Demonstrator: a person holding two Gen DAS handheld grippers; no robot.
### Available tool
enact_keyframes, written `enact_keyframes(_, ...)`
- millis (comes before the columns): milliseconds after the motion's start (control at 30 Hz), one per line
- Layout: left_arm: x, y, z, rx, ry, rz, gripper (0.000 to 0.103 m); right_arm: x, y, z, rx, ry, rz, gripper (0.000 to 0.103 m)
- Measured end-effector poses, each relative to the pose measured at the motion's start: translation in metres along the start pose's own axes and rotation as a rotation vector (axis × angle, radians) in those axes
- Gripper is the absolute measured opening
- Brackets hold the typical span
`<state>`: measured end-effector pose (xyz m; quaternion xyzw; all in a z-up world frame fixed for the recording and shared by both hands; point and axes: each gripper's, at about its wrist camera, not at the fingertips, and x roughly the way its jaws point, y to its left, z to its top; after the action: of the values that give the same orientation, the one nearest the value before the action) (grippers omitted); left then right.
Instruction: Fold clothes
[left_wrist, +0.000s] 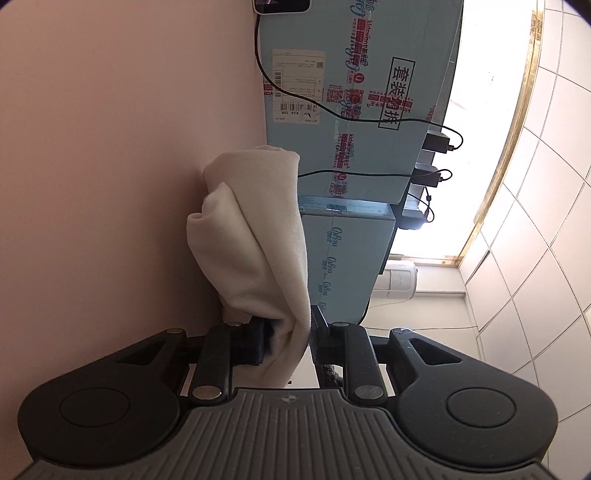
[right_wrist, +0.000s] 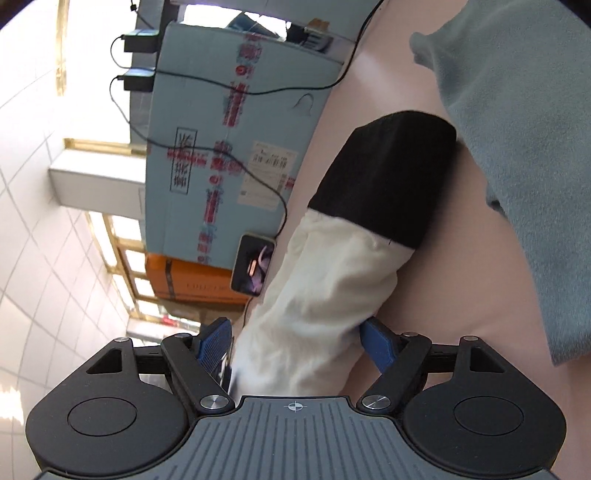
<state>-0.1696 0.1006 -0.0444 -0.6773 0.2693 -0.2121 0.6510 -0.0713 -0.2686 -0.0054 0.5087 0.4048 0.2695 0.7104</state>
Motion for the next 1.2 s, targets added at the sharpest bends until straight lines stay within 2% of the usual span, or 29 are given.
enact_keyframes(233, 0.001, 0.01, 0.003, -0.007, 0.017, 0.026, 0.026, 0.025, -0.003, 0.026, 0.11, -0.068, -0.081, 0.079)
enact_keyframes(400, 0.002, 0.011, 0.004, 0.0, 0.023, 0.016, 0.029, 0.035, -0.001, 0.029, 0.1, -0.112, -0.129, 0.078)
enact_keyframes(467, 0.001, 0.012, 0.004, 0.004, 0.023, 0.01, 0.029, 0.037, 0.0, 0.027, 0.081, -0.132, -0.146, 0.074)
enact_keyframes(533, 0.001, 0.012, 0.003, 0.011, 0.021, 0.005, 0.029, 0.038, 0.0, 0.024, 0.039, -0.149, -0.169, 0.063)
enact_keyframes(567, 0.001, 0.011, 0.003, 0.018, 0.02, 0.006, 0.029, 0.038, -0.001, 0.023, 0.018, -0.154, -0.183, 0.045)
enact_keyframes(633, 0.002, 0.01, 0.002, 0.033, 0.015, 0.011, 0.029, 0.039, -0.01, 0.024, -0.003, -0.155, -0.206, 0.018)
enact_keyframes(667, 0.002, 0.009, 0.001, 0.041, 0.013, 0.016, 0.029, 0.038, -0.014, 0.025, -0.001, -0.15, -0.189, 0.013)
enact_keyframes(833, 0.002, 0.007, -0.001, 0.069, 0.007, 0.036, 0.027, 0.032, -0.01, 0.02, -0.039, -0.157, -0.179, 0.016)
enact_keyframes(967, 0.002, 0.004, -0.003, 0.099, 0.007, 0.049, 0.019, 0.022, 0.0, 0.014, -0.074, -0.171, -0.154, 0.016)
enact_keyframes(1200, 0.01, -0.003, -0.01, 0.104, 0.031, 0.02, 0.016, -0.013, 0.021, 0.01, -0.139, -0.216, -0.093, 0.016)
